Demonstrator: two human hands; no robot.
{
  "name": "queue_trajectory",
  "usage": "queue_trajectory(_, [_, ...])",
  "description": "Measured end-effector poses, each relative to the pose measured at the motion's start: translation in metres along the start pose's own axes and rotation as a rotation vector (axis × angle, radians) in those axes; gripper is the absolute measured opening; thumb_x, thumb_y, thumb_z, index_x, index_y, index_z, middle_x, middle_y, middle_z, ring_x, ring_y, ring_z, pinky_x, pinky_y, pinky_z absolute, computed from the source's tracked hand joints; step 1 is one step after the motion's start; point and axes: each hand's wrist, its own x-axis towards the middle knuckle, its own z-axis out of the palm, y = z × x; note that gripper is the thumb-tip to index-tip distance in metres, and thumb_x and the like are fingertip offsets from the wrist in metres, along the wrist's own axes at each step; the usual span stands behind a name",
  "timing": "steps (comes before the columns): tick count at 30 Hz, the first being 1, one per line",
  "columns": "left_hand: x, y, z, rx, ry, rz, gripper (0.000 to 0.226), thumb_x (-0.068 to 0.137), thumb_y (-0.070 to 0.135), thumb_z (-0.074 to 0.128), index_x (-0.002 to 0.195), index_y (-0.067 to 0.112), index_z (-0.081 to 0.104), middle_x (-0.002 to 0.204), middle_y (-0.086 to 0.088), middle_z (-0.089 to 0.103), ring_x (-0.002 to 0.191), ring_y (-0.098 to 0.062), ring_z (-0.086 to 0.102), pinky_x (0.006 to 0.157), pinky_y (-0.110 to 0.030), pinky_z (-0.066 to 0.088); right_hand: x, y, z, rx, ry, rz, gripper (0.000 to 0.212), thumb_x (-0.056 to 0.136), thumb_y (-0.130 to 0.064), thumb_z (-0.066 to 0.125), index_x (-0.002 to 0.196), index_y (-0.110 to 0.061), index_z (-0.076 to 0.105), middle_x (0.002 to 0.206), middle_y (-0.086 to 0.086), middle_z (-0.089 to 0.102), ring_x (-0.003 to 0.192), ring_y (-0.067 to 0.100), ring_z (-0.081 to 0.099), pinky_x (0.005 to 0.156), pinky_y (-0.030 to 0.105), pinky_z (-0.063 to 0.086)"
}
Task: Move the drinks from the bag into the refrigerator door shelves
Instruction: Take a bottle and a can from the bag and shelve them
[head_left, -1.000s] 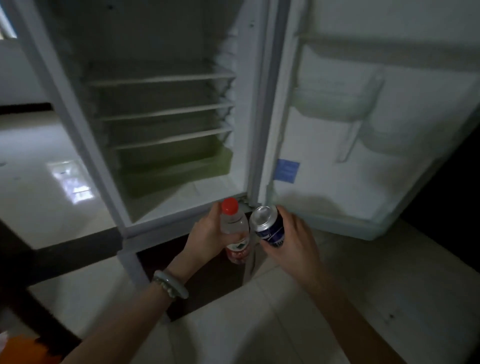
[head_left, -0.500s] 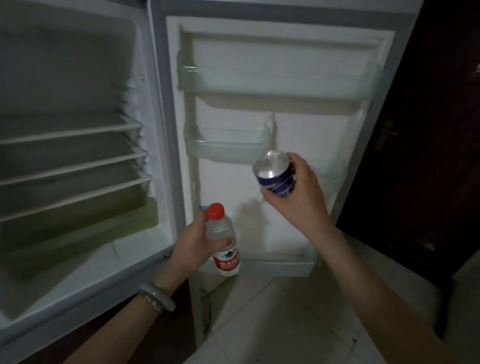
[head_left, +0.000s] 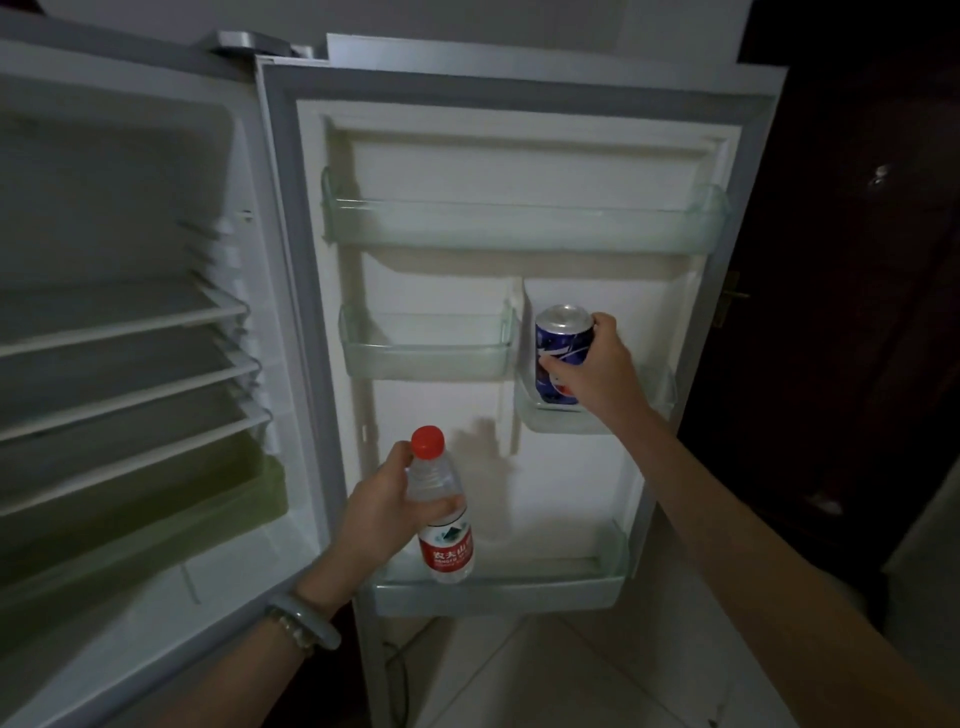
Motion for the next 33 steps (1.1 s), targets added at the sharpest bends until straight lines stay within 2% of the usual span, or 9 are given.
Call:
queue_trajectory(9, [0.021, -0.021, -0.010, -0.007, -0.009, -0.025, 0.063, 0.062, 0.043, 0.082, 0.113, 0.028, 0.048, 0.106, 0.006, 0.067, 0.091, -0.017, 0.066, 0.080, -0.042, 0.056, 0.009, 0.010, 0.017, -0.105, -0.073, 0.082, 0.075, 0.070, -0.031, 0.079, 0.127, -0.007, 0.036, 0.129, 0.013, 0.050, 0.115, 0.030, 0.050, 0.090, 0.035, 0.044])
queue_trajectory(12, [0.029, -0.025, -0.012, -0.061, -0.018, -0.040, 0.064, 0.061, 0.044, 0.082, 0.112, 0.029, 0.048, 0.107, 0.007, 0.066, 0.093, -0.017, 0.066, 0.082, -0.043, 0.056, 0.002, 0.001, 0.011, -0.232, 0.037, 0.006, 0.086, 0.073, -0.035, 0.076, 0.138, -0.006, 0.028, 0.138, 0.015, 0.040, 0.127, 0.030, 0.038, 0.100, 0.039, 0.038])
queue_trajectory(15, [0.035, -0.026, -0.013, -0.038, -0.018, -0.044, 0.059, 0.067, 0.037, 0.082, 0.114, 0.027, 0.047, 0.106, 0.007, 0.065, 0.093, -0.016, 0.064, 0.081, -0.036, 0.054, -0.023, -0.027, 0.012, -0.151, 0.160, -0.173, 0.070, 0.078, -0.024, 0.072, 0.136, -0.008, 0.035, 0.136, 0.010, 0.042, 0.125, 0.021, 0.036, 0.098, 0.028, 0.036])
queue_trajectory(18, [0.043, -0.034, -0.015, -0.033, -0.039, -0.056, 0.060, 0.065, 0.037, 0.083, 0.112, 0.027, 0.047, 0.105, 0.007, 0.065, 0.094, -0.016, 0.064, 0.082, -0.036, 0.053, -0.070, -0.047, 0.038, -0.062, 0.014, -0.384, 0.050, 0.084, -0.022, 0.062, 0.129, -0.011, 0.044, 0.128, 0.000, 0.046, 0.117, 0.009, 0.039, 0.098, 0.013, 0.032])
queue_trajectory(21, [0.046, -0.047, -0.012, -0.012, -0.042, -0.054, 0.067, 0.064, 0.037, 0.083, 0.117, 0.022, 0.046, 0.107, 0.006, 0.063, 0.095, -0.017, 0.063, 0.084, -0.038, 0.053, -0.111, -0.031, 0.081, -0.108, -0.196, -0.536, 0.047, 0.084, -0.015, 0.062, 0.128, -0.005, 0.047, 0.128, 0.011, 0.051, 0.120, 0.013, 0.040, 0.103, 0.009, 0.023])
queue_trajectory(24, [0.044, -0.056, -0.008, 0.063, -0.060, -0.039, 0.066, 0.071, 0.035, 0.080, 0.122, 0.017, 0.042, 0.105, 0.008, 0.062, 0.092, -0.014, 0.062, 0.076, -0.028, 0.050, -0.127, -0.002, 0.108, -0.166, -0.315, -0.462, 0.051, 0.083, -0.013, 0.063, 0.130, -0.004, 0.045, 0.132, 0.014, 0.048, 0.123, 0.016, 0.037, 0.104, 0.020, 0.030])
queue_trajectory(28, [0.044, -0.079, 0.002, -0.047, -0.111, -0.168, 0.069, 0.068, 0.041, 0.081, 0.123, 0.013, 0.051, 0.105, 0.005, 0.062, 0.100, -0.018, 0.061, 0.088, -0.030, 0.048, -0.135, 0.036, 0.112, -0.228, -0.408, -0.310, 0.053, 0.085, -0.020, 0.058, 0.134, -0.007, 0.041, 0.138, 0.010, 0.044, 0.127, 0.017, 0.034, 0.104, 0.018, 0.020])
queue_trajectory(30, [0.043, -0.088, 0.009, -0.005, -0.104, -0.182, 0.056, 0.074, 0.028, 0.078, 0.122, 0.017, 0.051, 0.106, 0.003, 0.062, 0.100, -0.018, 0.061, 0.086, -0.029, 0.048, -0.140, 0.051, 0.110, -0.275, -0.415, -0.286, 0.055, 0.081, -0.030, 0.058, 0.129, -0.007, 0.046, 0.131, 0.011, 0.051, 0.123, 0.016, 0.037, 0.103, 0.022, 0.025])
queue_trajectory(33, [0.042, -0.102, 0.018, -0.051, -0.103, -0.228, 0.054, 0.073, 0.030, 0.078, 0.120, 0.022, 0.052, 0.107, 0.002, 0.064, 0.100, -0.020, 0.063, 0.088, -0.038, 0.051, -0.145, 0.069, 0.111, -0.300, -0.412, -0.248, 0.062, 0.074, -0.042, 0.049, 0.124, -0.005, 0.052, 0.124, 0.012, 0.057, 0.116, 0.014, 0.037, 0.100, 0.029, 0.036])
